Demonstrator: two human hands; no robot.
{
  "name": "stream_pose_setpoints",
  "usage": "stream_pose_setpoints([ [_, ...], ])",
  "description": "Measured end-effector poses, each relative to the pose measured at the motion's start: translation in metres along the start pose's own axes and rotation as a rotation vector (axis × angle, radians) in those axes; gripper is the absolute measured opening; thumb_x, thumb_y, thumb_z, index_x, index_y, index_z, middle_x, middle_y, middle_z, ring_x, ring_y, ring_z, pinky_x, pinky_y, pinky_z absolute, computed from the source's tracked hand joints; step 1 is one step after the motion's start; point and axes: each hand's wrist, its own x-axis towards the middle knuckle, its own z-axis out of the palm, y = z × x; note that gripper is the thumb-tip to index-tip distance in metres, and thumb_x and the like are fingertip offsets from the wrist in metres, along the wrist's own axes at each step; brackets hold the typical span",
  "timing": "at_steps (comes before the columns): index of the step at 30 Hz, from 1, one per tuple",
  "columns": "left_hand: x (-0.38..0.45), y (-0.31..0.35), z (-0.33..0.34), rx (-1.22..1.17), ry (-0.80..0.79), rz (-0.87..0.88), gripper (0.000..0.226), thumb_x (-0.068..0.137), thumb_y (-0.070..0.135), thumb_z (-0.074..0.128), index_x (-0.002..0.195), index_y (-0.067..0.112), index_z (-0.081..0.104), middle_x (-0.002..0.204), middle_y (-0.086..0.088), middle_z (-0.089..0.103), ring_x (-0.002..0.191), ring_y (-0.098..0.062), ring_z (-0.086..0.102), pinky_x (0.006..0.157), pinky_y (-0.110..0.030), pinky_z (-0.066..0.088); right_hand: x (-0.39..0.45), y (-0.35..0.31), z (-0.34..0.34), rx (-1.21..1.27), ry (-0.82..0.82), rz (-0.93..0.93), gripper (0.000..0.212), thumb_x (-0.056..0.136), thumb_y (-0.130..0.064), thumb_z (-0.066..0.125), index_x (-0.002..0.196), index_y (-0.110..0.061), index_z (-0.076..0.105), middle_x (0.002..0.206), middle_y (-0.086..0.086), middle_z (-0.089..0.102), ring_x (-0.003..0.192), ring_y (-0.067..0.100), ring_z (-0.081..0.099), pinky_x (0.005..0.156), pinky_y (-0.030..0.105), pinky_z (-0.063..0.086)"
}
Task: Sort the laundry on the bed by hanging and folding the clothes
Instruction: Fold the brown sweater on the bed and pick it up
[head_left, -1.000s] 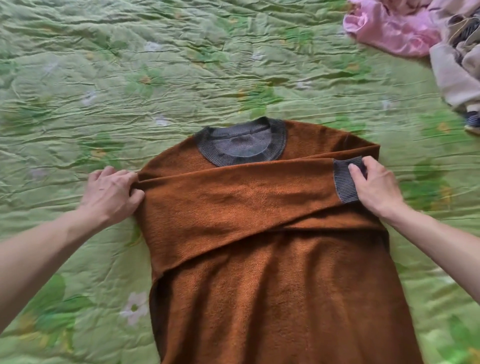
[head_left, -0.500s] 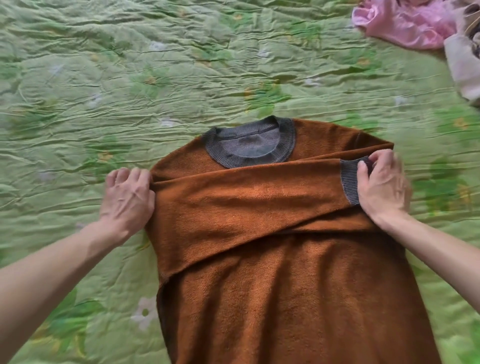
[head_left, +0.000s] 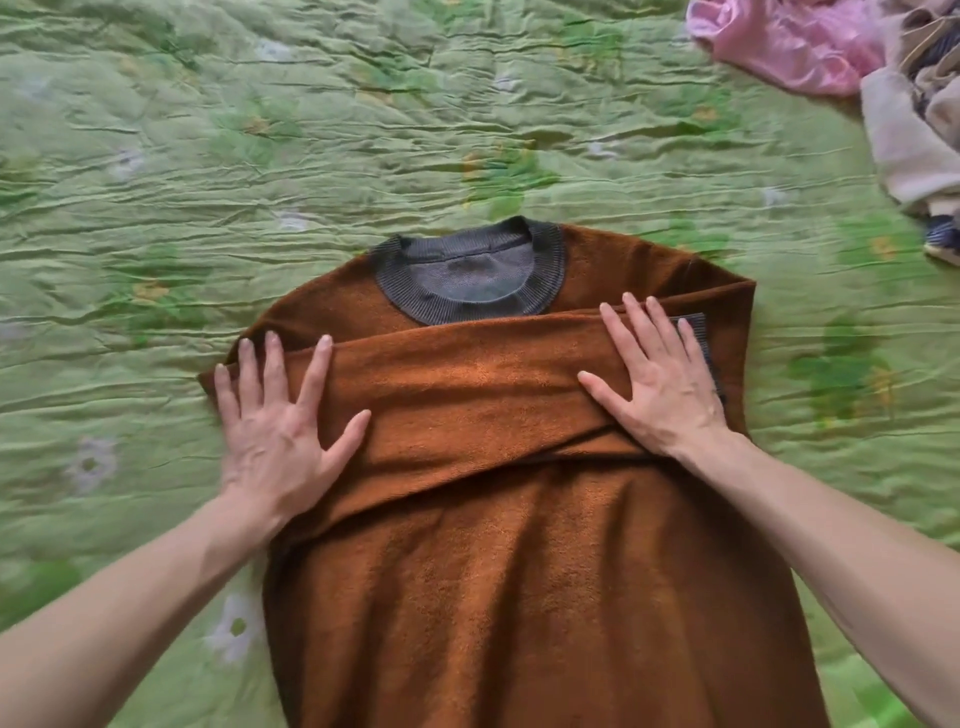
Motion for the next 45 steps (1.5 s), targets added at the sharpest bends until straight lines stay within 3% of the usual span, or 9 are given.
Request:
stream_pose_setpoints([
  [6, 0.003, -0.007, 0.018, 0.018, 0.166, 0.076, 0.089, 0.092, 0.070, 0.035, 0.168, 0.026, 0.017, 0.171, -0.026, 0.011, 0.160, -0.044, 0.001, 0.127, -0.063, 0.003, 0.003, 0.000, 0.006, 0.044, 0.006, -0.005, 0.085, 0.095, -0.076, 0.023, 0.166, -0.034, 0.007, 0.175, -0.003, 0.002, 0.161, 0.017, -0.005, 0.130, 0.047, 0.002],
  [12, 0.001, -0.001, 0.011, 0.070, 0.145, 0.090, 0.088, 0.094, 0.066, 0.034, 0.167, 0.019, 0.020, 0.171, -0.028, 0.014, 0.159, -0.046, 0.008, 0.128, -0.063, 0.003, -0.002, -0.002, 0.001, 0.087, 0.048, 0.003, 0.082, 0.096, -0.074, 0.025, 0.166, -0.033, 0.013, 0.175, -0.003, 0.005, 0.161, 0.019, -0.004, 0.130, 0.045, 0.000],
  [19, -0.041, 0.046, -0.008, -0.050, 0.095, 0.092, 0.077, 0.104, 0.051, 0.030, 0.164, 0.004, 0.023, 0.172, -0.023, 0.015, 0.161, -0.035, 0.010, 0.130, -0.054, 0.010, -0.059, -0.003, 0.003, 0.136, 0.099, 0.293, 0.076, 0.101, -0.064, 0.016, 0.167, -0.026, 0.015, 0.175, 0.002, 0.004, 0.161, 0.022, -0.001, 0.129, 0.052, 0.004],
  [22, -0.103, 0.088, -0.003, -0.096, 0.062, 0.307, 0.071, 0.108, 0.049, 0.031, 0.166, 0.012, 0.021, 0.175, -0.014, 0.012, 0.163, -0.029, 0.005, 0.129, -0.055, 0.015, -0.106, -0.023, 0.003, 0.077, 0.146, 0.163, 0.070, 0.104, -0.057, 0.024, 0.166, -0.023, 0.020, 0.175, 0.004, 0.008, 0.161, 0.024, 0.002, 0.129, 0.052, 0.006],
  [26, -0.196, 0.123, 0.016, -0.132, -0.044, 0.350, 0.066, 0.108, 0.050, 0.031, 0.168, 0.023, 0.018, 0.176, -0.007, 0.010, 0.163, -0.026, 0.005, 0.128, -0.055, 0.019, -0.184, -0.067, 0.022, 0.087, 0.046, -0.120, 0.065, 0.106, -0.057, 0.028, 0.165, -0.029, 0.024, 0.174, 0.000, 0.011, 0.161, 0.023, 0.004, 0.128, 0.053, 0.013],
  [31, -0.219, 0.112, 0.023, -0.123, -0.028, 0.387, 0.066, 0.106, 0.046, 0.038, 0.167, 0.024, 0.022, 0.176, -0.004, 0.014, 0.163, -0.024, 0.006, 0.128, -0.054, 0.018, -0.231, -0.055, 0.037, 0.132, -0.015, 0.206, 0.071, 0.103, -0.061, 0.021, 0.166, -0.029, 0.016, 0.175, -0.004, 0.009, 0.161, 0.020, 0.004, 0.129, 0.050, 0.011],
  [34, -0.220, 0.115, 0.025, -0.118, -0.019, 0.343, 0.066, 0.106, 0.048, 0.037, 0.167, 0.027, 0.023, 0.175, -0.004, 0.015, 0.163, -0.024, 0.006, 0.129, -0.054, 0.014, -0.232, -0.050, 0.039, 0.131, -0.033, 0.214, 0.073, 0.102, -0.061, 0.018, 0.167, -0.027, 0.014, 0.175, -0.002, 0.007, 0.161, 0.021, 0.002, 0.130, 0.049, 0.009],
  [40, -0.257, 0.120, 0.026, -0.114, -0.012, 0.077, 0.064, 0.108, 0.049, 0.029, 0.168, 0.026, 0.018, 0.176, -0.004, 0.011, 0.163, -0.022, 0.002, 0.131, -0.050, 0.008, -0.263, -0.031, 0.040, 0.133, -0.045, 0.116, 0.069, 0.104, -0.061, 0.015, 0.166, -0.031, 0.012, 0.175, -0.003, 0.005, 0.161, 0.018, -0.002, 0.130, 0.046, 0.004],
  [45, -0.322, 0.122, 0.018, -0.112, -0.043, -0.076, 0.066, 0.105, 0.046, 0.029, 0.166, 0.022, 0.027, 0.174, -0.006, 0.018, 0.162, -0.024, 0.013, 0.130, -0.048, 0.015, -0.339, -0.008, 0.039, 0.166, -0.023, 0.271, 0.068, 0.101, -0.058, 0.023, 0.165, -0.033, 0.020, 0.174, 0.001, 0.012, 0.161, 0.022, 0.009, 0.127, 0.053, 0.014],
])
